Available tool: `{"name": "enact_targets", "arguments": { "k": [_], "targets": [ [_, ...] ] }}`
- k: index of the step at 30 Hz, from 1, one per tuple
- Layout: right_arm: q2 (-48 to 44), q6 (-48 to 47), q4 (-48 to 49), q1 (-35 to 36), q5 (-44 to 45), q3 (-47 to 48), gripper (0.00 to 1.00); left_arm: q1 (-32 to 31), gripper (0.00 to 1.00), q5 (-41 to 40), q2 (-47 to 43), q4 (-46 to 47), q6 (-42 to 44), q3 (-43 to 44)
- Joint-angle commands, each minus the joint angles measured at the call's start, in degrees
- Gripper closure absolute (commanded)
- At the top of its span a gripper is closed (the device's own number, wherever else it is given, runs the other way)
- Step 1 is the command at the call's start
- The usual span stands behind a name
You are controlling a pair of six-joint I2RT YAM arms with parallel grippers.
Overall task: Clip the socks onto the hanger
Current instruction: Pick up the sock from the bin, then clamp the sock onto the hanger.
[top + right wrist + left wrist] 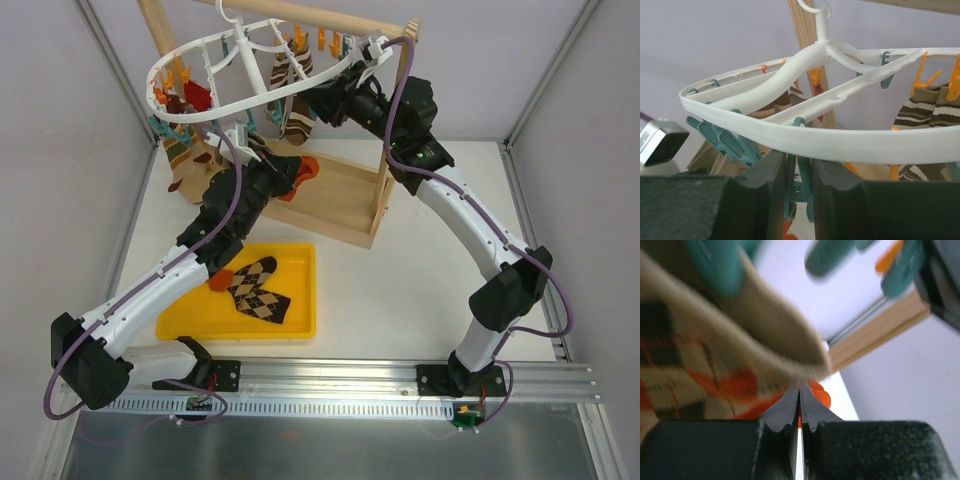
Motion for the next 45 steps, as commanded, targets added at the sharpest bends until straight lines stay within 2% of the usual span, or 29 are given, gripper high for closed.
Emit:
{"name": "enact_targets", "arguments": {
  "k": [1,4,12,17,25,45],
  "targets": [
    [0.1,3.3,-2.2,0.0,-6.3,-0.8,0.99,4.8,1.00,3.4,2.1,3.9,-5.1,3.9],
    [-0.5,2.4,-2.5,0.1,-5.9,-1.3,0.99,7.1,1.00,5.7,4.7,3.9,-8.2,5.9],
    [-0.9,0.8,-2.4,0.0,-4.7,-2.5,0.99,7.1,1.00,6.3,9.6,4.7,-9.2,12.1],
    [-1.5,-2.9,-1.9,0.0,-2.0,-3.8,0.99,7.0,1.00,6.3,10.5,5.1,-13.2,13.2],
    [-0.8,-6.8,-1.0,0.0,-2.5,-4.1,0.99,7.0,1.00,6.7,10.1,5.1,-14.1,15.2],
    [-0.3,-4.9,2.5,0.0,-3.8,-4.0,0.99,7.0,1.00,7.9,12.9,1.7,-19.9,19.3]
  ]
}}
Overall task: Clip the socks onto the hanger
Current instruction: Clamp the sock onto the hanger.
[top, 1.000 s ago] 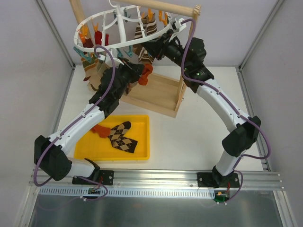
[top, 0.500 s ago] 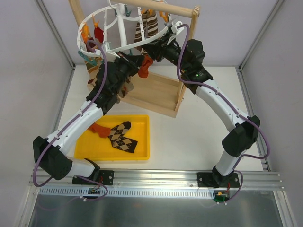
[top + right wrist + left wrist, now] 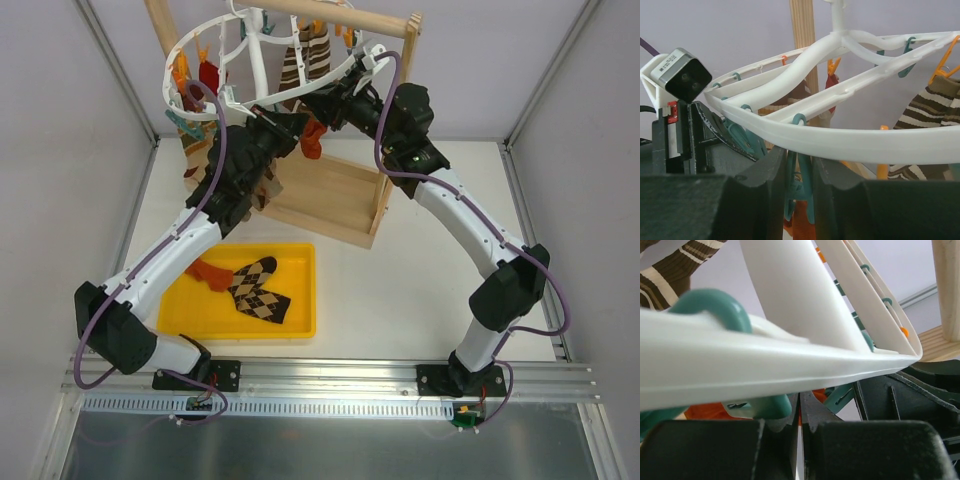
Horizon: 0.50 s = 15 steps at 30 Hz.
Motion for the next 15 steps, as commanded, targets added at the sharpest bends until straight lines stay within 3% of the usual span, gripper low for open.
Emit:
{"name": "enact_targets", "arguments": {
  "k": [1,15],
  "targets": [
    [-0.2,1.1,-1.0,0.2,-4.6,-0.6,0.99,0.6,1.00,2.5,0.0,1.1,-1.7,2.5],
    [0.1,2.0,0.4,-0.1,-4.8,-0.7,0.99,2.7,1.00,9.5,-0.5,7.6,-5.2,-0.4]
  ]
}}
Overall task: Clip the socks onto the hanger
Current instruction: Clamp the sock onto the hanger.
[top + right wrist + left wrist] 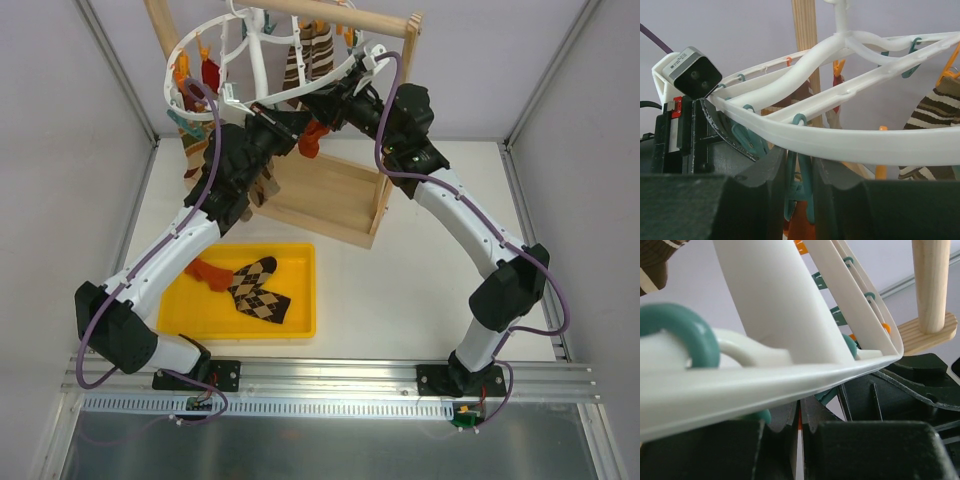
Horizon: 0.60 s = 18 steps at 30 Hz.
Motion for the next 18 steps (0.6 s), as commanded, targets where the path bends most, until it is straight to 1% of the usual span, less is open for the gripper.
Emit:
{"name": "enact_targets", "arguments": {
  "k": [1,7,18],
  "targets": [
    [0.1,2.0,0.1,0.0,-4.2,-0.4,0.99,1.5,1.00,3.9,-0.7,6.0,-1.5,-0.5],
    [0.1,2.0,1.2,-0.3,-5.6,-0.6,0.99,2.2,1.00,7.1,0.2,7.5,-2.9,-0.3],
    [-0.4,-0.4,1.2,-0.3,-6.4,-1.7,0.99,2.4,1.00,9.2,0.6,9.6,-3.8,0.5]
  ]
}}
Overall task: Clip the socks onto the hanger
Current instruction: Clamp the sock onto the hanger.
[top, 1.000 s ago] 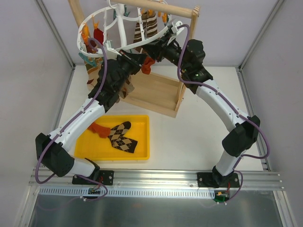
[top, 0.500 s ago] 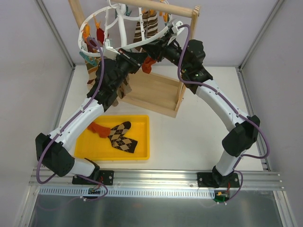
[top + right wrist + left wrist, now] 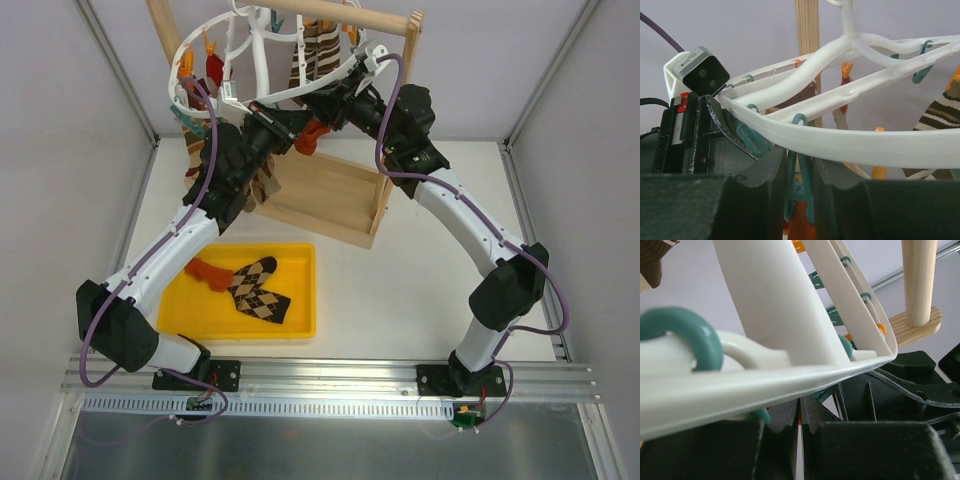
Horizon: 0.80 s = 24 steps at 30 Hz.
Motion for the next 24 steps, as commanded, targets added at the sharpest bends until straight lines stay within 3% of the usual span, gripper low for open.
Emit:
{"name": "enact_targets", "arguments": {
  "k": [1,16,24],
  "targets": [
    [-0.7,-0.3,-0.9,0.2,-5.4,-1.1,0.99,0.6,1.00,3.6,0.4,6.7,-1.7,1.6],
    [-0.7,-6.7,-0.1,0.3,-4.6,-2.8,0.99,0.6,1.00,6.3,-0.2,7.4,-4.2,2.4],
    [-0.9,-6.9,-0.4,0.2,-5.6,-2.6,0.84,0.6,1.00,6.5,0.1,7.4,-4.4,2.7]
  ]
}}
